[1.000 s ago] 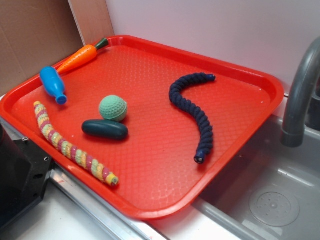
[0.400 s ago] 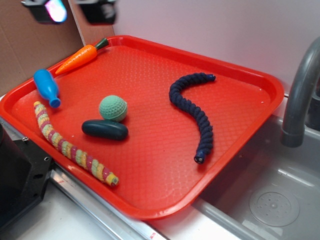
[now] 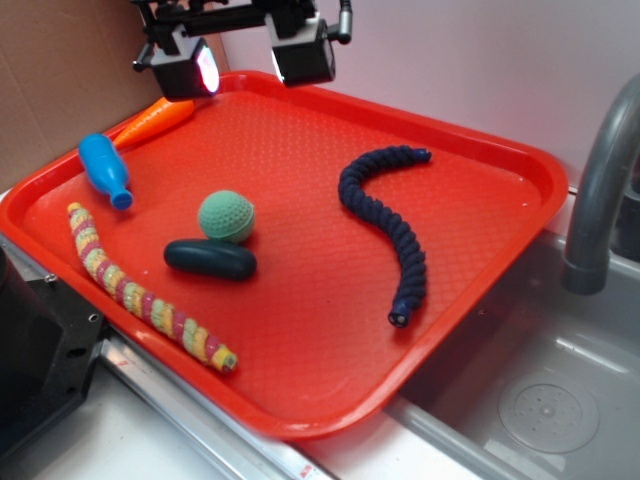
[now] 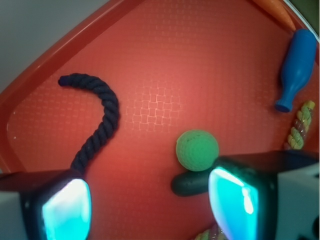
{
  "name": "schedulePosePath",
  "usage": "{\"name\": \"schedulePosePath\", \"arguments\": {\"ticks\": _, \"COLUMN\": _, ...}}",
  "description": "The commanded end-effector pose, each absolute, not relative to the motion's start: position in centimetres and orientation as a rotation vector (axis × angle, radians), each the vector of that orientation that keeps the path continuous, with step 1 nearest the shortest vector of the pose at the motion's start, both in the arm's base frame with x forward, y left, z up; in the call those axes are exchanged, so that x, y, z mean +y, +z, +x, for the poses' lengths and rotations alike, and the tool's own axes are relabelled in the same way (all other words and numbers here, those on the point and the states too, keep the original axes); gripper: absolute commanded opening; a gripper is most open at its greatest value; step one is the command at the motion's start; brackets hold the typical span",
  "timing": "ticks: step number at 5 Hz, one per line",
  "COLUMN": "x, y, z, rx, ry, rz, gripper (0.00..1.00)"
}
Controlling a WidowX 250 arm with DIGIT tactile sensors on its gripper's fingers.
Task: Grab the blue rope.
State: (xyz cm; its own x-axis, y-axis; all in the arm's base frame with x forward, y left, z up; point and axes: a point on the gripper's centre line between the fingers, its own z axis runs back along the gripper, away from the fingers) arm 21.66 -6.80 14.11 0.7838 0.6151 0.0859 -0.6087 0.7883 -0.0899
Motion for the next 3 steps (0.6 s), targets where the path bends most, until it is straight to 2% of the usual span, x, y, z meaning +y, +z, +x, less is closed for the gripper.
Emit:
{"name": "schedulePosePath", "arguments": {"ticks": 1, "x": -6.5, "y": 10.4, "z": 27.1, "rx": -0.097, "ry": 0.704, "rz": -0.049, "gripper": 1.00}}
{"name": "schedulePosePath", "arguments": {"ticks": 2, "x": -8.0, "y": 5.9, "z": 29.7, "rx": -0.156, "ry": 0.718, "rz": -0.052, "gripper": 1.00}}
{"name": "schedulePosePath", "arguments": {"ticks": 3, "x": -8.6, "y": 3.9, "z": 30.3, "rx": -0.127, "ry": 0.723, "rz": -0.050, "gripper": 1.00}}
